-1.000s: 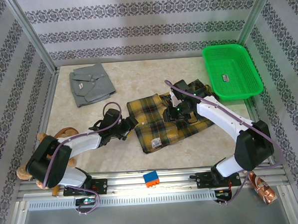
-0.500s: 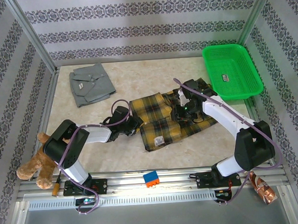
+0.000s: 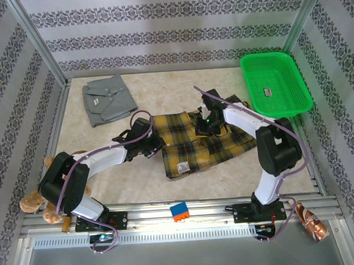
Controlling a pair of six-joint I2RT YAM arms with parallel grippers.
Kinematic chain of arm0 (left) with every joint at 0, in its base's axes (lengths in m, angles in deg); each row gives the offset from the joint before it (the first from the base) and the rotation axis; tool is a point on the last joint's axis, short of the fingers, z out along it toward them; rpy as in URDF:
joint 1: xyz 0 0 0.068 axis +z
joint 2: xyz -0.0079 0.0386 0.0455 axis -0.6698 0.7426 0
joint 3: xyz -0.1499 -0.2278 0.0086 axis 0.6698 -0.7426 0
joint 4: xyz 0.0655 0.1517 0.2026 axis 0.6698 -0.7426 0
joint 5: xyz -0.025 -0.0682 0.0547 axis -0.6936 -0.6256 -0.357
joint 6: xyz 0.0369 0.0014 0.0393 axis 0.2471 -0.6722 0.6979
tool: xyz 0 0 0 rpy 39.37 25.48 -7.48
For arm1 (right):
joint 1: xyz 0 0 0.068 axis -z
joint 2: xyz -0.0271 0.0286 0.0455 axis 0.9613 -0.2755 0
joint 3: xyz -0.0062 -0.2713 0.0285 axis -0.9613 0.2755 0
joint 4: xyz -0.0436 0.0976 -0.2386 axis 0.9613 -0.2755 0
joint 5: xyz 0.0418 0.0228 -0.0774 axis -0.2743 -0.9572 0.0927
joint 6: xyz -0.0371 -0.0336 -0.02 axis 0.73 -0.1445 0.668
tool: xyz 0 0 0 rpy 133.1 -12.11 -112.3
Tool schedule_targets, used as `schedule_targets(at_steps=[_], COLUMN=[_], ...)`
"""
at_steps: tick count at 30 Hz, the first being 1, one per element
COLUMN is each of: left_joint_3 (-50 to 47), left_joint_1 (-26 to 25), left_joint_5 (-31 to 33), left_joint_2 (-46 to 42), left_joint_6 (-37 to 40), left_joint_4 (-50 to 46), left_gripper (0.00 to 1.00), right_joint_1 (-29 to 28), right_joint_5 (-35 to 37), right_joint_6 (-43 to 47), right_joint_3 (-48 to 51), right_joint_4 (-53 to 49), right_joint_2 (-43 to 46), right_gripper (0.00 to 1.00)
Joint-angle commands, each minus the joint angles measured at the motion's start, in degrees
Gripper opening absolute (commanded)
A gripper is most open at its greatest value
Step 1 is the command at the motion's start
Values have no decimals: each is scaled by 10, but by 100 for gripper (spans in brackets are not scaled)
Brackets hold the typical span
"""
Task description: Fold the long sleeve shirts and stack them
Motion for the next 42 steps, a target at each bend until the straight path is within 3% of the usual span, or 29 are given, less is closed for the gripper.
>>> schedule_targets(at_steps=[1,6,13,18,23,30,37,42], left_joint_3=[25,75,147,231,298,334,396,428], left_joint_1=[11,47,155,191,194,200,196,184], left_joint_5=[20,39,31,49,123,199,248,284], left_joint_2=[-26,-82,-170,-150,-121,-85,-53,-33], left_joint_6=[62,134,254,366,436,486,516,523], left_joint_4=[-107,-241,-421,-550,-632,-664,-697,-719], left_gripper=[7,7,5,5,5,4,4,3], right_joint_1=[-25,-75,-181,-237,-254,-191,-82,13], right_joint_5=[6,11,-6,-39,-64,-47,-6,-29], right_joint_6=[-23,-75,-212,-338,-367,-303,-166,-118], right_joint_3=[-28,-40,-74,-128,-210,-135,-23,91], right_joint_4=[10,42,120,220,209,129,26,13], right_joint_2=[-51,-96,-150,-190,-218,-121,41,132], right_gripper=[11,8,9,11,19,42,47,48])
